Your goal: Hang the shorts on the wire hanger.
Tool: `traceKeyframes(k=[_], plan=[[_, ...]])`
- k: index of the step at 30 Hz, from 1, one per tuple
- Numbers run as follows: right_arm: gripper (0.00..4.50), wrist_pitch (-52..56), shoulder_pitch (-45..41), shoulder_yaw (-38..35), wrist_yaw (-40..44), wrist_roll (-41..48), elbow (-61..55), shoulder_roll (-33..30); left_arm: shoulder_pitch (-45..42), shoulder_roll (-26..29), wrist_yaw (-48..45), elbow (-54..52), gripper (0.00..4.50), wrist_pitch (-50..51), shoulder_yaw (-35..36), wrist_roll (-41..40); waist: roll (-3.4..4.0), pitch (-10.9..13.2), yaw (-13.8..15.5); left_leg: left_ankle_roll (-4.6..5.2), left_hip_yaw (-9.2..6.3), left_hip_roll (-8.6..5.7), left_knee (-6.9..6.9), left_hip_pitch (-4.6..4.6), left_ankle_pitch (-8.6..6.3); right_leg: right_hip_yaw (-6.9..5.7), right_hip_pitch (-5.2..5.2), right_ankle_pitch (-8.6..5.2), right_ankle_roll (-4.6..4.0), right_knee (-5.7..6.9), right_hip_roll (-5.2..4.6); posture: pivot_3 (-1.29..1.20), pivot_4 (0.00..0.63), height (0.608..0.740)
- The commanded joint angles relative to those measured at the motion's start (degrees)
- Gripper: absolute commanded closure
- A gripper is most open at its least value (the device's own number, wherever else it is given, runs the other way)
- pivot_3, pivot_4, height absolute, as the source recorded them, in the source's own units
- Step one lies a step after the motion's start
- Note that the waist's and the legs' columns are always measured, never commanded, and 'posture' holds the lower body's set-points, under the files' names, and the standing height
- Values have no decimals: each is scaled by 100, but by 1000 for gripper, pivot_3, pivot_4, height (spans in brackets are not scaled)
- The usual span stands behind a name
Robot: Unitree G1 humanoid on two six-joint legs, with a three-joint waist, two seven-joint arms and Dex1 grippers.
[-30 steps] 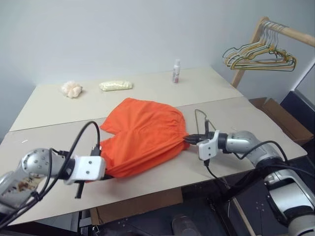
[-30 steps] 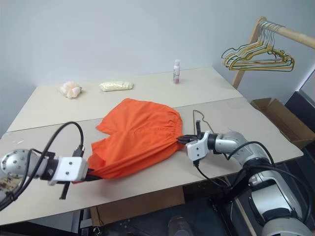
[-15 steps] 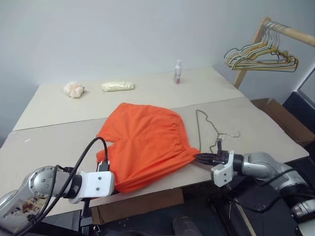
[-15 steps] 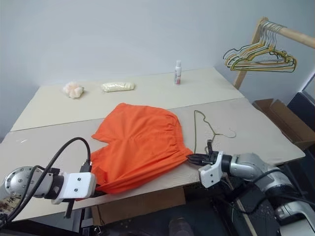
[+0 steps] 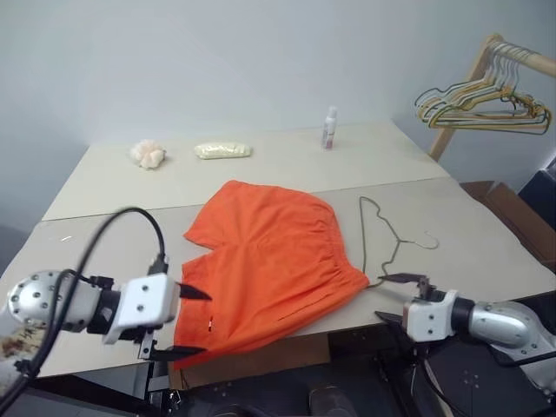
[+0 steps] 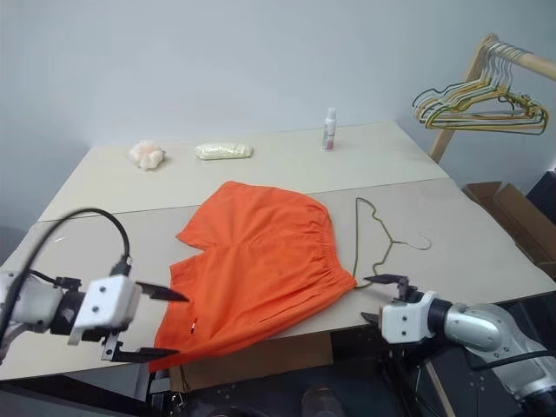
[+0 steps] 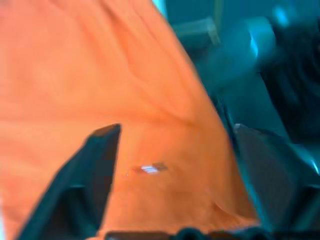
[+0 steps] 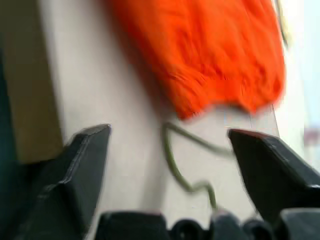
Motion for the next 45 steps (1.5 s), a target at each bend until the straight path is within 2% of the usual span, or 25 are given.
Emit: traceKeyframes(k=[1,4,6,9,12,15,18,28,29,30,33,38,43,45], plan=[[17,2459,-54,-720,-107,1111,-1034,86,-621,-385,504,204,31,476,118,-634,1,-2,39,0,0,1,0,0,-1,0,-1,0,0,0,0,-230,0,740],[17,4848,-808,-469,-506,1185,-1238,276,-1257,-807,763,401,31,811,-69,-1041,-1,-4,63,-2,-1,1,0,-6,-2,-1,-9,1,-1,1,1,-251,0,740],[17,5935,-1289,-255,-677,1146,-1246,437,-1537,-992,867,471,31,971,-177,-1184,-1,-5,64,-2,-1,-2,4,-11,-2,0,-14,2,-2,0,-2,-253,0,740],[17,7335,-2183,-49,-886,1309,-869,1015,-1898,-1269,992,574,31,1110,-340,-1315,-1,-5,57,-3,-1,-2,-1,-18,-3,0,-23,2,-2,-2,-3,-254,0,740],[17,7839,-2618,315,-1067,992,-397,1249,-2101,-1362,971,667,31,1100,-477,-1213,-1,-5,52,-4,-1,-5,1,-21,-3,1,-25,3,-3,0,-3,-245,0,740],[17,8156,-2876,379,-963,1096,-72,1399,-2109,-1371,940,681,31,1090,-505,-1181,0,-5,70,-3,-2,-9,0,-25,-3,1,-31,2,-3,-1,-6,-240,0,740],[603,8280,-2973,592,-979,984,161,1445,-2040,-1371,952,641,0,1048,-494,-1157,-2,-6,63,-3,-2,-9,2,-28,-3,1,-35,3,-3,1,-6,-232,0,740],[4000,8515,-3237,373,-1315,805,755,1626,-2010,-1444,1090,533,0,1055,-515,-1155,-32,-28,86,-3,-5,-9,3,-17,-3,-4,-22,3,-3,-2,-5,-230,0,740],[4355,8456,-3259,407,-1320,751,793,1586,-2037,-1458,1096,549,0,1051,-538,-1142,-32,-28,85,-4,-5,-9,3,-18,-3,-4,-22,3,-2,-3,-5,-230,0,740],[4468,8386,-3276,441,-1299,709,819,1530,-2071,-1482,1089,572,0,1030,-566,-1118,-32,-28,85,-4,-5,-9,2,-18,-3,-4,-22,2,-3,-4,-6,-232,0,740],[4468,8019,-3289,609,-1175,519,848,1307,-2198,-1542,1084,657,0,1008,-647,-1059,-32,-28,86,-4,-5,-10,2,-21,-3,-4,-24,3,-2,-4,-6,-237,0,740],[4468,6143,-3254,916,-1262,-364,762,703,-2490,-1676,1101,889,0,908,-789,-902,-16,-19,59,-4,-3,-14,1,-25,-3,-3,-31,2,-2,-4,-9,-249,0,740],[4468,3210,-3380,824,-1820,-1292,815,355,-3118,-1990,1210,1435,0,795,-982,-635,-7,-17,-58,-4,1,-10,0,-23,-3,0,-32,2,-2,3,-4,-260,0,740],[4468,1649,-3415,1012,-2182,-1957,992,33,-3464,-2074,1215,1771,0,749,-1023,-506,-7,-17,-100,-4,0,-10,0,-23,-2,-3,-32,2,-1,4,-1,-266,0,740]])
